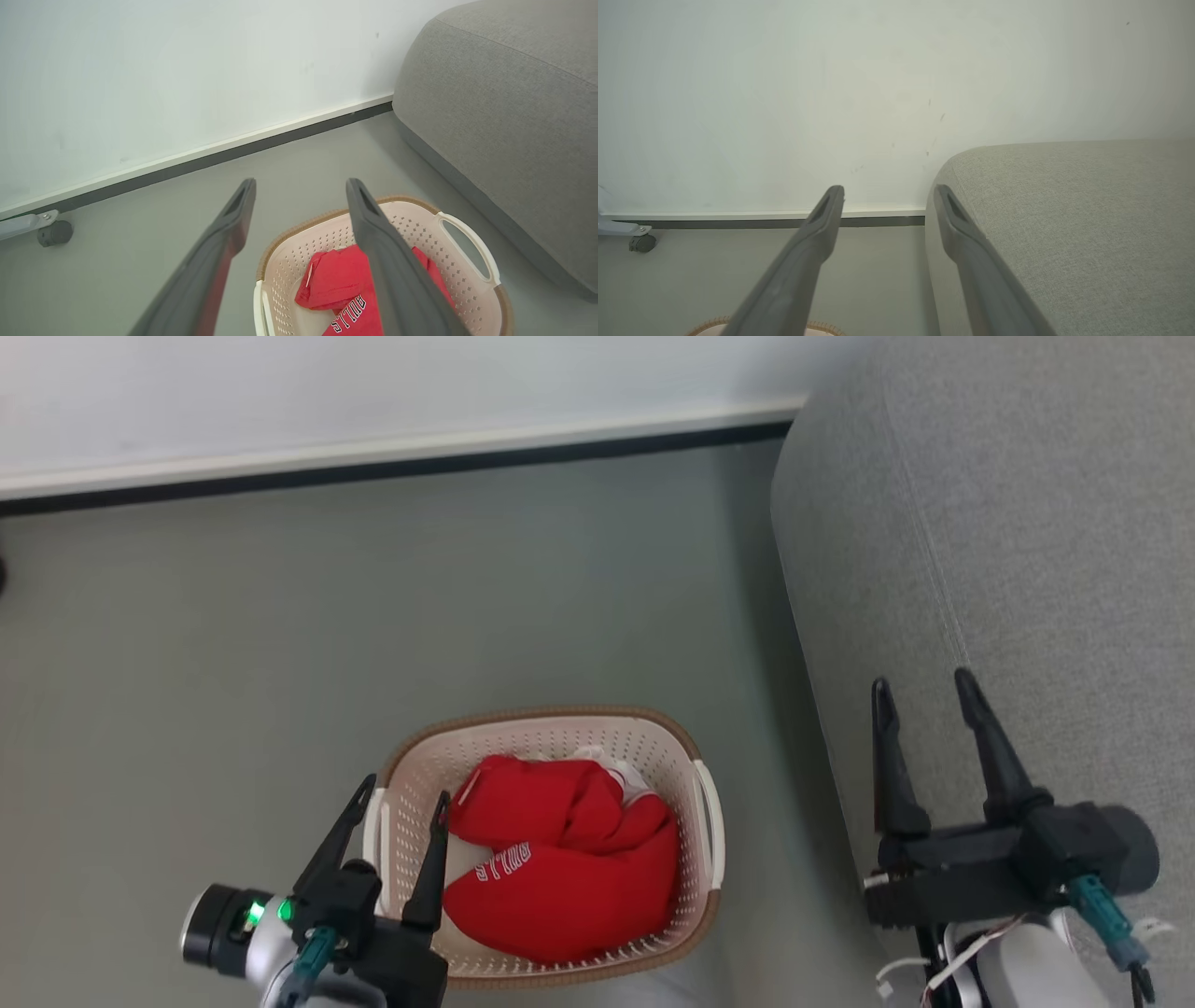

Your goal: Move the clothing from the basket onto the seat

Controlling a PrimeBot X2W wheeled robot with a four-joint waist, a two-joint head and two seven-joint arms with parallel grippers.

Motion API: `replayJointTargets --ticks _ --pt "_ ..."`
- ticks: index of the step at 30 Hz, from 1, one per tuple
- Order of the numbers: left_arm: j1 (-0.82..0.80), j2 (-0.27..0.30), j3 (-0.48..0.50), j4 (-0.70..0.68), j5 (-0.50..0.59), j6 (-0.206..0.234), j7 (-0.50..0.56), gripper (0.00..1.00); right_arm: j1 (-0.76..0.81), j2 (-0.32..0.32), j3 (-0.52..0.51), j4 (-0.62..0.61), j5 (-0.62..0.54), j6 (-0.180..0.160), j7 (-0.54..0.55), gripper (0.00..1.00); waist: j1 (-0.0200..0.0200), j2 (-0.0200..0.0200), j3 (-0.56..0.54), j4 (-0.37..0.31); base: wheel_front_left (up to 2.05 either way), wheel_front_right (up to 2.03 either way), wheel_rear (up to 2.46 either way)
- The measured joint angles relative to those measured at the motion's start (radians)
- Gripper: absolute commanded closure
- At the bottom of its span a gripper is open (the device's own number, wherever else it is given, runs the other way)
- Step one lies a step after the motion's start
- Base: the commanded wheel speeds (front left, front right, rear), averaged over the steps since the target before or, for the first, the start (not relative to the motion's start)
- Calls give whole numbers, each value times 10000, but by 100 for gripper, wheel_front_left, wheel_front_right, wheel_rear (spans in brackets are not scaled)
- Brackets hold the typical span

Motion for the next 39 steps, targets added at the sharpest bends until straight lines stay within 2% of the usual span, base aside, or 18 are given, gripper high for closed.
replayJointTargets --ticks 16,30,39 --pt "-2042 -180 -744 1952 606 -370 324 0 -1604 -15 -499 -1223 -259 21 -23 0 -2 1 2246 -717 0 0 0" --pt "-3661 -251 -1072 3173 1041 -711 782 0 -2527 -59 -717 -2389 -422 21 -25 0 -2 2 4107 -950 0 0 0" --pt "-4432 -278 -1262 4228 1202 -811 1260 0 -2911 -35 -675 -2514 -508 21 -25 0 -2 0 5220 -1048 0 0 0"
